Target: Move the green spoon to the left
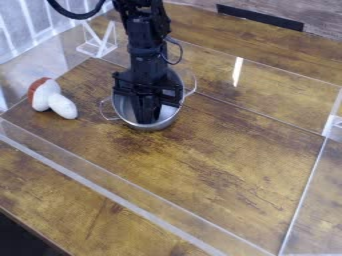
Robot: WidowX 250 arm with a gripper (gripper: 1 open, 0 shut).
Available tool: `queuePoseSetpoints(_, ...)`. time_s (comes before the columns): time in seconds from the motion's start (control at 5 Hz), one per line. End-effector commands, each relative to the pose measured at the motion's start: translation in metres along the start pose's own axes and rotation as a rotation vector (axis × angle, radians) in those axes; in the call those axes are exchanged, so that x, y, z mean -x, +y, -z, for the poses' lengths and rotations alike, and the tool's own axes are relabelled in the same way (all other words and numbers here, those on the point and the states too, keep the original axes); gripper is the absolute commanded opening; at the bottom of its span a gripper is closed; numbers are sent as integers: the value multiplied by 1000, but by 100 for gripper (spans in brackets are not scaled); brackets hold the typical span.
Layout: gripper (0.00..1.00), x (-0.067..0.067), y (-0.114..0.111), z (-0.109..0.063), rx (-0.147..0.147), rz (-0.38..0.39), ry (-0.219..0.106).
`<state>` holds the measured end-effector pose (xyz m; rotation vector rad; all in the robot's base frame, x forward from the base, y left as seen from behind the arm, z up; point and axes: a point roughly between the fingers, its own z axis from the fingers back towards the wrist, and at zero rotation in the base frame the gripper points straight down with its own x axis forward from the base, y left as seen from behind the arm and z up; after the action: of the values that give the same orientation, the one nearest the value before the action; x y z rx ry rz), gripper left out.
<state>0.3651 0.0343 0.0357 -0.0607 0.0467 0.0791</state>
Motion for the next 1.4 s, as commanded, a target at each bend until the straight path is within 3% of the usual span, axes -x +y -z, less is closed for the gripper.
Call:
queuePoseSetpoints(0.0, 0, -5, 2, -56, 3, 2, -107)
queuePoseSetpoints(0.2, 0, -3, 0, -86, 6, 11, -126)
queuePoseSetpoints(0.4, 0, -11, -6, -106, 7, 27, -137)
queuePoseSetpoints(0.6, 100, -14, -7, -100, 6, 24, -126)
queuePoseSetpoints(0.8, 100, -12, -1, -85, 3, 11, -83)
queuePoseSetpoints(1.0, 100, -14, -2, -57, 3, 4, -45)
queuePoseSetpoints(1.2, 100, -19, -16, -39, 5, 13, -53)
